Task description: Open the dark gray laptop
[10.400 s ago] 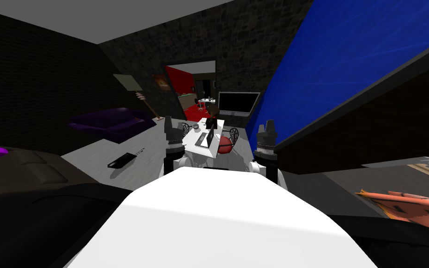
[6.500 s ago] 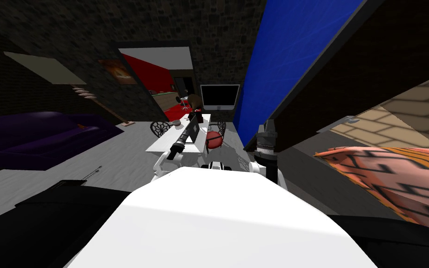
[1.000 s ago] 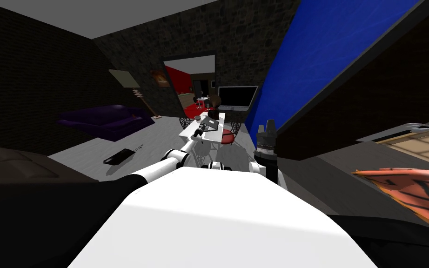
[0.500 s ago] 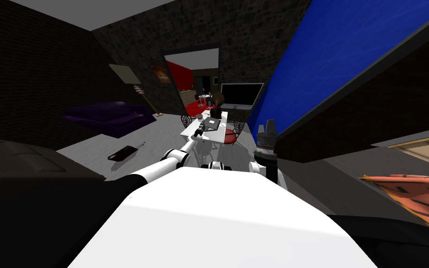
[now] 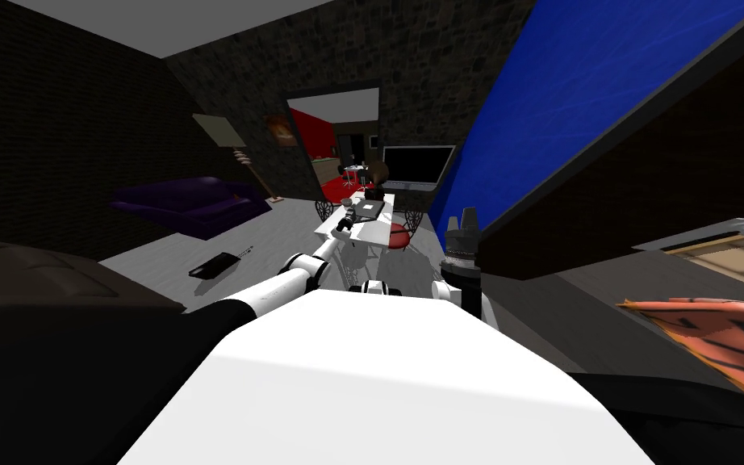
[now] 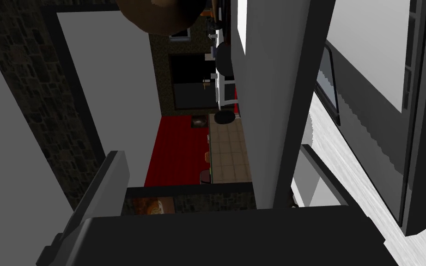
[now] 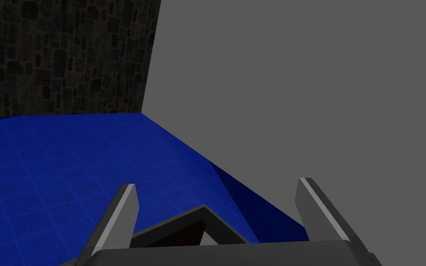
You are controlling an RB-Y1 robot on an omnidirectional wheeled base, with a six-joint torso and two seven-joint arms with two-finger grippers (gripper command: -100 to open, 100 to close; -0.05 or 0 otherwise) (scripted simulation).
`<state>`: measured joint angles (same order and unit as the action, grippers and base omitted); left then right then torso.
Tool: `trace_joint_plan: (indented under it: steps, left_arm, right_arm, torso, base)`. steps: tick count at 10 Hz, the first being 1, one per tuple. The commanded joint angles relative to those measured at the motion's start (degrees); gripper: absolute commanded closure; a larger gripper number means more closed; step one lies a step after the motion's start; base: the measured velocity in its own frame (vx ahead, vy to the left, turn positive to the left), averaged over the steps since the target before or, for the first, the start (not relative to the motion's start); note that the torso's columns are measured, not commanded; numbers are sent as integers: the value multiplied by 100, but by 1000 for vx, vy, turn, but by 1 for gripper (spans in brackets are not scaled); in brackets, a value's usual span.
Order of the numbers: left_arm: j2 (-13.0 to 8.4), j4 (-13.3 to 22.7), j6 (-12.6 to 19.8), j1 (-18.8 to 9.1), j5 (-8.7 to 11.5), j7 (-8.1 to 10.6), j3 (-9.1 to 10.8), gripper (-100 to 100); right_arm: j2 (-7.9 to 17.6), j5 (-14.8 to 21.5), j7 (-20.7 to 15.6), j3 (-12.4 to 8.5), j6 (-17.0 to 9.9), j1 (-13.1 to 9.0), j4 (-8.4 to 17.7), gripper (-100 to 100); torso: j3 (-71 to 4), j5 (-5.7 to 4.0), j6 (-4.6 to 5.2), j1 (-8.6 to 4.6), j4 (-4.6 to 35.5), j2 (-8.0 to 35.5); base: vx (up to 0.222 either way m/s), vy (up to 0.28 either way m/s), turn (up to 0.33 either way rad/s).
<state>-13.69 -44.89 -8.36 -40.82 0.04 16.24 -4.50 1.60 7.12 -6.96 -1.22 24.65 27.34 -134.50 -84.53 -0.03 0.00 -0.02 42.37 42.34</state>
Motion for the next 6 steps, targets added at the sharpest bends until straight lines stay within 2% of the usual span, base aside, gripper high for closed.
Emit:
trace_joint_plan:
  steps: [1, 6]
  left_arm:
    - [-3, -14, 35, -7, 1, 8, -1, 0]
    - [4, 12, 52, 23, 1, 9, -7, 0]
  right_arm:
    - [0, 0, 0, 0, 0, 0, 0, 0]
    - [0, 0, 0, 0, 0, 1, 0, 0]
  torso:
    - [-4, 2, -1, -1, -7, -8]
    - [5, 0, 0, -1, 3, 7]
  base:
    - [-6, 1, 0]
    - [0, 0, 0]
